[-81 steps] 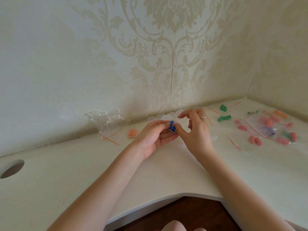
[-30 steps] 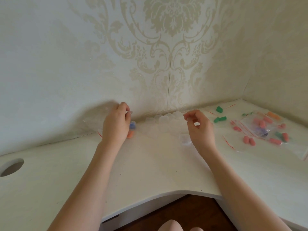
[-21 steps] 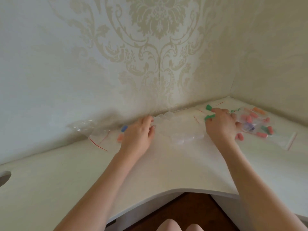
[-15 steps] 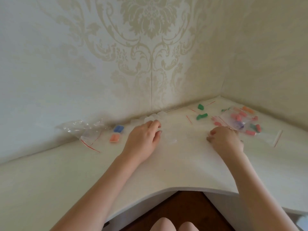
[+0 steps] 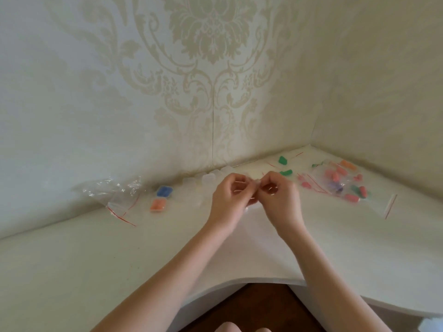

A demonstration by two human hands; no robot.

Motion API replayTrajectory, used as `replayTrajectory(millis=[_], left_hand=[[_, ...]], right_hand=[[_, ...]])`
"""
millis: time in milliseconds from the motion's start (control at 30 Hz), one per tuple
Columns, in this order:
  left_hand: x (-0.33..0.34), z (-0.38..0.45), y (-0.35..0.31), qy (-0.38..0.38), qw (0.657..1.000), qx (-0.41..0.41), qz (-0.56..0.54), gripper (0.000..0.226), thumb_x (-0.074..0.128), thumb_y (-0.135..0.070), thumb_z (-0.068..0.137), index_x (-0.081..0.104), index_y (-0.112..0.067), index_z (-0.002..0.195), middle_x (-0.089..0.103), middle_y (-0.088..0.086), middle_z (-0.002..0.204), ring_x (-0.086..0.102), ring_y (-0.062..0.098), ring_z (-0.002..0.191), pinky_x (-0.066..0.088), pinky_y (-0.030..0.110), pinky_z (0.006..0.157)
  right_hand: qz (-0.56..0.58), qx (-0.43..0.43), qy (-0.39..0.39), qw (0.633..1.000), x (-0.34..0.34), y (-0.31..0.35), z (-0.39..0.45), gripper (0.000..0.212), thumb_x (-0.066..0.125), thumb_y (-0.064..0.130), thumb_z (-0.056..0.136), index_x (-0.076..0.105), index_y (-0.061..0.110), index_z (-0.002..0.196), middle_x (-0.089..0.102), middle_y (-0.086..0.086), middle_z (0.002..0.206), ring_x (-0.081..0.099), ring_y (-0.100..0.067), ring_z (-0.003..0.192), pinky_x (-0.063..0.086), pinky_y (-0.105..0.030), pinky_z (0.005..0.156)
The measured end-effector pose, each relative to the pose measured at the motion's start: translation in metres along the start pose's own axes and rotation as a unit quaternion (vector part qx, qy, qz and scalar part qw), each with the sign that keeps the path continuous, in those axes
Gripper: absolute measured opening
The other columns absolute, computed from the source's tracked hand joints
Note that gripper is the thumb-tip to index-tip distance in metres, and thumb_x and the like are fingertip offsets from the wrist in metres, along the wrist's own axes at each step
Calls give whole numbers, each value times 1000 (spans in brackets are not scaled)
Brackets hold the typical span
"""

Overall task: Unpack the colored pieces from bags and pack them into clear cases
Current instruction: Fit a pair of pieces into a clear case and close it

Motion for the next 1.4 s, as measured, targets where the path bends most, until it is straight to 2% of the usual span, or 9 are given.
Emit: replayTrajectory(millis=[133,267,367,533,667,800,1167,1300,1400], left_hand=[[-8,6,8,10,999,20,34,12,64,-11,88,63,-2,80,68,16,80,70,25,73,59,33,70],[-10,10,2,28,999,17,19,16,64,-16,88,69,-9,76,69,14,78,68,21,73,55,28,67],[-13,7,-1,46,999,9,-6,18,63,-22,89,73,-9,81,71,10,78,68,18,73,53,24,67],[-12,3,-10,62,996,63,29,8,72,-15,81,75,-11,87,73,5,78,67,14,74,53,23,69],[-15,4,-8,23,994,93,49,5,75,-10,78,76,-15,80,73,4,76,67,12,73,52,23,73],[-17,3,-8,-15,991,115,64,5,69,-5,84,73,-6,82,72,9,73,68,19,66,53,23,62],[-11,4,-8,35,995,87,36,9,77,-4,75,73,-5,83,74,10,79,71,24,75,58,34,78],[-12,4,-7,15,988,122,89,4,69,-6,84,70,-5,80,72,10,75,70,22,72,58,31,74],[-6,-5,-11,-17,944,214,249,11,59,-13,92,59,-9,82,65,1,75,63,14,68,50,23,62]], right_hand=[[3,-2,-1,1000,9,-10,-8,23,66,1,80,51,7,64,61,-13,72,52,-17,63,39,-14,55],[56,-1,9,998,8,-7,-8,24,70,6,81,53,9,65,66,-2,66,58,-11,61,41,-12,55],[75,-27,48,996,10,-4,-11,22,66,7,86,54,11,69,64,9,66,62,-7,66,47,-15,60],[119,-25,41,992,8,-3,-13,12,56,6,93,56,7,81,65,-3,74,64,-19,74,52,-32,68],[142,-6,52,988,11,-2,-15,15,52,3,94,51,4,80,62,2,69,60,-5,71,47,-23,66],[169,5,37,985,10,-2,-16,17,54,6,94,50,-2,79,64,-5,69,60,-6,63,45,-15,60],[247,56,15,967,2,-10,-13,13,65,10,88,65,8,75,67,-5,66,61,-14,64,52,-22,65],[184,23,-6,983,3,-9,-12,14,60,9,92,61,8,78,66,0,67,58,-8,61,48,-16,61],[71,-36,-6,997,8,-6,-15,13,52,9,95,50,7,83,60,0,70,54,-8,60,42,-17,56]])
Point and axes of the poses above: each hand's wrist, its own z-axis towards the middle knuckle, its own x-axis out of the palm, y = z × x, the point moved 5 cm from there along z, towards the middle knuckle
